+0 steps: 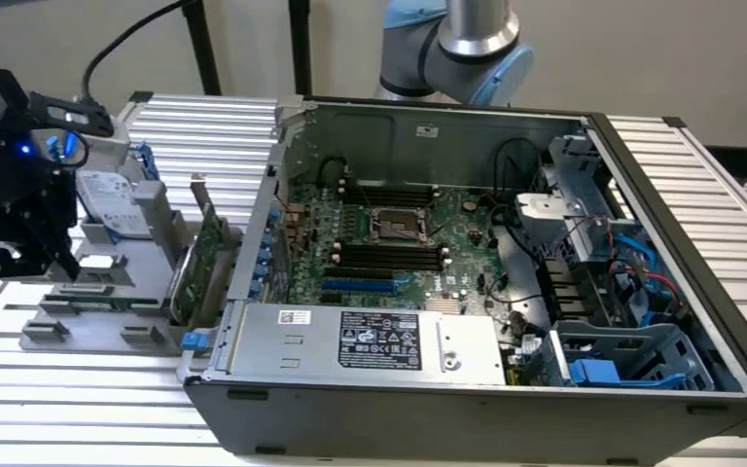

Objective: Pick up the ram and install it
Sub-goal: 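Pick up the ram and move it above insertion slot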

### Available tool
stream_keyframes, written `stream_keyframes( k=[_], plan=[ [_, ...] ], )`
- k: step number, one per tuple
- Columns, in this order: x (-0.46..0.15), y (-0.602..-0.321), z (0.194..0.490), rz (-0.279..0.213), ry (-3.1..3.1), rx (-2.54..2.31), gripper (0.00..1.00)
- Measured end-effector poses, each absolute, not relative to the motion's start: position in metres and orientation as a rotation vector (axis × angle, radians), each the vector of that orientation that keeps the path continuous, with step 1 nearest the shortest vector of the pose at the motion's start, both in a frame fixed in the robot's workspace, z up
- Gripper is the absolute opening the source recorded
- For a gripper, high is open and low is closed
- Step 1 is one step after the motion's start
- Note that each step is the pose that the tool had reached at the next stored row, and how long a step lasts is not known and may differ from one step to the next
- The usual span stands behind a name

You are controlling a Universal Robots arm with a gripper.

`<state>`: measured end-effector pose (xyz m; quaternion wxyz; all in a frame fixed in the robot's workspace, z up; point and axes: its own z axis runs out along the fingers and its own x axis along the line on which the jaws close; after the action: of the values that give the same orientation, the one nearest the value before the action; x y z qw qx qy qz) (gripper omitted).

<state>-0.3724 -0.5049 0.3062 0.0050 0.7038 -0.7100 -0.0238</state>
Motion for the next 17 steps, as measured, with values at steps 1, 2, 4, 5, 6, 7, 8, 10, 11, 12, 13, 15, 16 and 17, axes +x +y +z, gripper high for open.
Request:
stream_keyframes(
  k=[1,2,4,5,6,7,8,10,11,12,13,15,16,17],
  plan=[
    [-0.37,-0.505,0.311,-0.075,-2.224,2.204,0.0],
    [-0.367,-0.505,0.315,-0.075,-2.223,2.204,0.0],
    [-0.361,-0.505,0.325,-0.075,-2.223,2.205,0.0],
    [-0.358,-0.505,0.329,-0.075,-2.223,2.205,0.0],
    [-0.355,-0.505,0.333,-0.075,-2.223,2.205,0.0],
    [-0.351,-0.505,0.338,-0.075,-2.223,2.205,0.0],
    [-0.348,-0.505,0.343,-0.075,-2.223,2.205,0.0],
    [-0.34,-0.505,0.352,-0.076,-2.223,2.206,0.0],
    [-0.336,-0.505,0.356,-0.077,-2.223,2.206,0.0],
    [-0.332,-0.505,0.36,-0.077,-2.224,2.206,0.0],
    [-0.328,-0.505,0.363,-0.078,-2.224,2.207,0.0],
    [-0.319,-0.505,0.371,-0.08,-2.225,2.207,0.0],
    [-0.314,-0.505,0.374,-0.081,-2.225,2.208,0.0],
    [-0.309,-0.505,0.377,-0.082,-2.225,2.208,0.0]
  ],
)
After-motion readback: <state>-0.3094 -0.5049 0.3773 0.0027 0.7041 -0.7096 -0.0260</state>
